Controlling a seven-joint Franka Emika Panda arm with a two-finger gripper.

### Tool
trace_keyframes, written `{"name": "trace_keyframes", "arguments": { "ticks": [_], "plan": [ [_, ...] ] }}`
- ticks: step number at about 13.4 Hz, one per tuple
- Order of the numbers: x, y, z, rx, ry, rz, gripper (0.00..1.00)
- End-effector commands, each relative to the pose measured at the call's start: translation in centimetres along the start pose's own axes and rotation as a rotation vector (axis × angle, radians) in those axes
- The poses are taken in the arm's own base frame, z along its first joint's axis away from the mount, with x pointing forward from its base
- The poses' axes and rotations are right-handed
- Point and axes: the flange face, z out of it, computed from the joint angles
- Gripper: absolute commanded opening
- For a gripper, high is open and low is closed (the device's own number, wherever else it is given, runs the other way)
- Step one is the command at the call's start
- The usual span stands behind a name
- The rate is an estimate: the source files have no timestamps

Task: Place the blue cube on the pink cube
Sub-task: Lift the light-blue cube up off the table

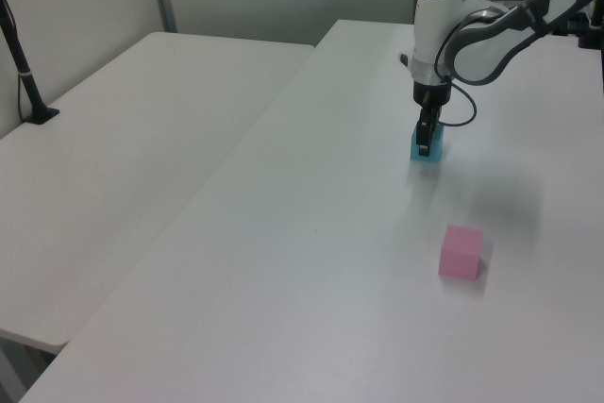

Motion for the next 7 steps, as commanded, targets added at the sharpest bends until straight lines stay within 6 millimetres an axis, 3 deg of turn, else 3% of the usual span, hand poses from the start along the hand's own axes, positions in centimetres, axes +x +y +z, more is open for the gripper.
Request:
{"name": "trace_keyframes", "arguments": {
  "ticks": [1,3,4,7],
  "plan": [
    [0.0,-0.2,-0.4,-0.011,0.021,-0.027,0.33],
    [0.5,-0.2,-1.4,-0.012,0.033,-0.024,0.33],
    [1.0,0.1,-2.9,-0.015,0.044,-0.015,0.33],
    [3.0,1.4,-12.4,-0.012,-0.031,0.002,0.33]
  ]
}}
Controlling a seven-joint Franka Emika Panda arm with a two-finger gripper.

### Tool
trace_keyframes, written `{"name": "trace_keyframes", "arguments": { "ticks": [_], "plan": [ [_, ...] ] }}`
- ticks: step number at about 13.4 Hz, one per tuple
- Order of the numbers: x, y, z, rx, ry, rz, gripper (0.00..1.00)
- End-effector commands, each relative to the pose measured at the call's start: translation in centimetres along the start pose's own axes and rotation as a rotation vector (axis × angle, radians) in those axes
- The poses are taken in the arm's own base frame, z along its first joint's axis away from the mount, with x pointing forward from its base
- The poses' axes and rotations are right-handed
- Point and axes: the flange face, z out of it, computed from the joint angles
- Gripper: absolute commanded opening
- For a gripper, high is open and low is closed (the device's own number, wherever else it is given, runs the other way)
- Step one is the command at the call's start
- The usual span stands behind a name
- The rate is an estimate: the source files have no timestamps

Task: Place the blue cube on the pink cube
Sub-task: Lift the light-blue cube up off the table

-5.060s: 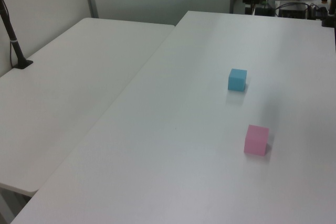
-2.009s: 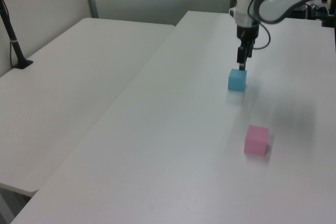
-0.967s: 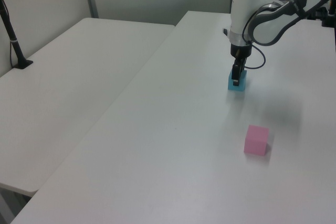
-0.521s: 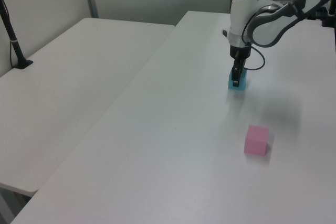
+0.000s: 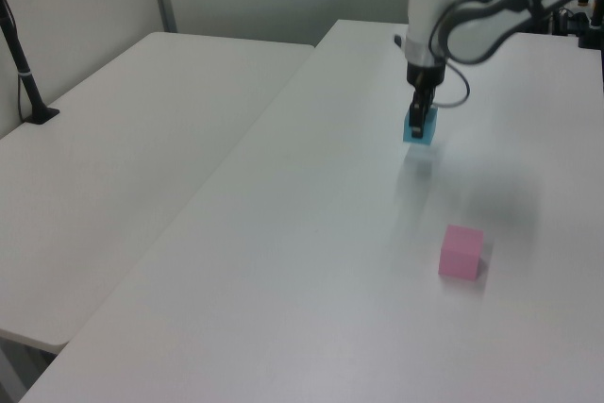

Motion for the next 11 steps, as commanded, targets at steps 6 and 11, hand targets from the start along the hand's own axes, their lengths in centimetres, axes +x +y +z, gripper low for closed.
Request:
{"name": "trace_keyframes", "arguments": {
  "ticks": [6,11],
  "plan": [
    [0.3,1.8,-22.1,0.029,0.017,0.029,0.34],
    [-0.2,-0.3,-24.5,0.075,0.029,0.015,0.34]
  ]
}}
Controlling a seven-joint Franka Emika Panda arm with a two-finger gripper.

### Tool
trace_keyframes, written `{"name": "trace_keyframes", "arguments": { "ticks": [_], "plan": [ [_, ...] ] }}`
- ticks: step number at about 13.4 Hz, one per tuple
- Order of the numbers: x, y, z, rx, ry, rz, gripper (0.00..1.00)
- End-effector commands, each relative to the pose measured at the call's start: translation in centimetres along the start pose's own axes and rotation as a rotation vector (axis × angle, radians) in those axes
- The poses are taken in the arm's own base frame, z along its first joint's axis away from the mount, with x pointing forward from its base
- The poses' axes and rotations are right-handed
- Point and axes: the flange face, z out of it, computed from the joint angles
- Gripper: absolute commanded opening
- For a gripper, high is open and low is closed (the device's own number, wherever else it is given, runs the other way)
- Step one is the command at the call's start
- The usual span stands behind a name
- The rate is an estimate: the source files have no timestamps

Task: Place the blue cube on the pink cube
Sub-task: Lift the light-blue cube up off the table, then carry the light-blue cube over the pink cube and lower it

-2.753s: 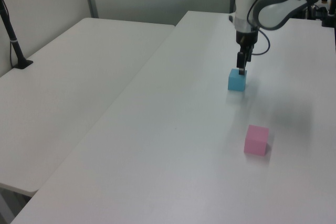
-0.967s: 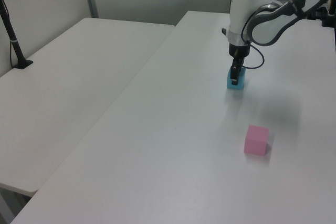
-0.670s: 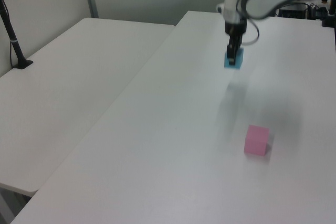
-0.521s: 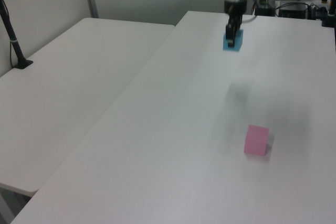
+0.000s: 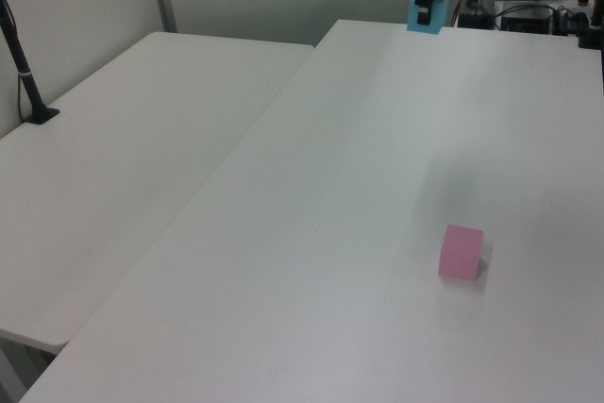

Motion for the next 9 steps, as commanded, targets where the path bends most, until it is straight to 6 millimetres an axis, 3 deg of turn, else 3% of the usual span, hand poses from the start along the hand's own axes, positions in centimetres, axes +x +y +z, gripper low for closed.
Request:
{"name": "trace_keyframes", "arguments": {
  "ticks": [1,3,6,9],
  "plan": [
    [-0.4,-3.2,-0.9,0.048,-0.003,-0.040,0.34],
    [-0.8,-5.7,-1.6,0.060,0.005,-0.037,0.34],
    [-2.1,-14.3,-2.0,0.072,-0.002,-0.034,0.34],
    [-5.5,-23.5,-2.4,0.079,-0.016,-0.055,0.34]
  ]
}}
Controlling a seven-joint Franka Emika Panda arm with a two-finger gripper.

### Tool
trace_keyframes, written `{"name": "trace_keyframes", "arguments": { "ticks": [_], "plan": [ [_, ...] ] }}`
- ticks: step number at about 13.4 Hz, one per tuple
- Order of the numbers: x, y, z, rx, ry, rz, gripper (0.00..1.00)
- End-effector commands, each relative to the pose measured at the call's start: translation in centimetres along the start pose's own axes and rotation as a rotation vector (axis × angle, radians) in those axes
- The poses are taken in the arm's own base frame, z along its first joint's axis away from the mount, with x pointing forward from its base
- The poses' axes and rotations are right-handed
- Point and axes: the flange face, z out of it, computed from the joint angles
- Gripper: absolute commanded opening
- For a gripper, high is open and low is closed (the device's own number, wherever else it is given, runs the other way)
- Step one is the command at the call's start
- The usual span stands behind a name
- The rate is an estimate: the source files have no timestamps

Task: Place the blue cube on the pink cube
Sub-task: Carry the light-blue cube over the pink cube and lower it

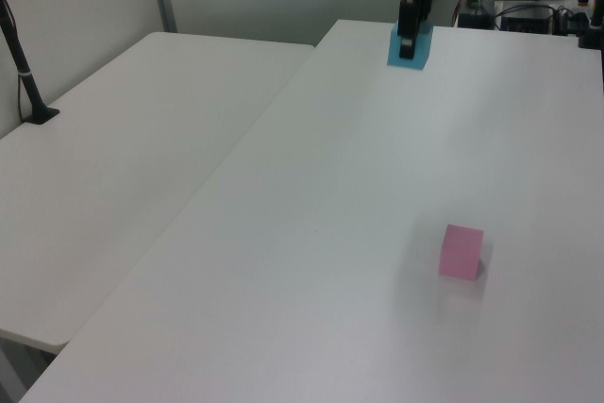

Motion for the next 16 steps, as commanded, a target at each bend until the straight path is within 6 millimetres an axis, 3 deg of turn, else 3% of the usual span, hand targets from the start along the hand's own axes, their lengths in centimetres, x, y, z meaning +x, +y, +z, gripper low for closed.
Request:
{"name": "trace_keyframes", "arguments": {
  "ticks": [1,2,5,7,10,12,15,16],
  "plan": [
    [-4.0,-7.7,0.0,0.006,-0.044,0.007,0.34],
    [-5.5,-9.8,0.1,0.004,-0.055,-0.005,0.34],
    [-8.8,-13.2,0.7,-0.004,-0.079,-0.024,0.34],
    [-11.0,-14.3,1.1,-0.007,-0.093,-0.053,0.34],
    [-14.1,-14.3,3.0,-0.017,-0.122,-0.079,0.34],
    [-15.1,-13.8,5.8,-0.010,-0.109,-0.078,0.34],
    [-16.6,-12.9,13.5,-0.004,-0.091,-0.072,0.34],
    [-16.8,-12.7,14.9,0.000,-0.081,-0.070,0.34]
  ]
}}
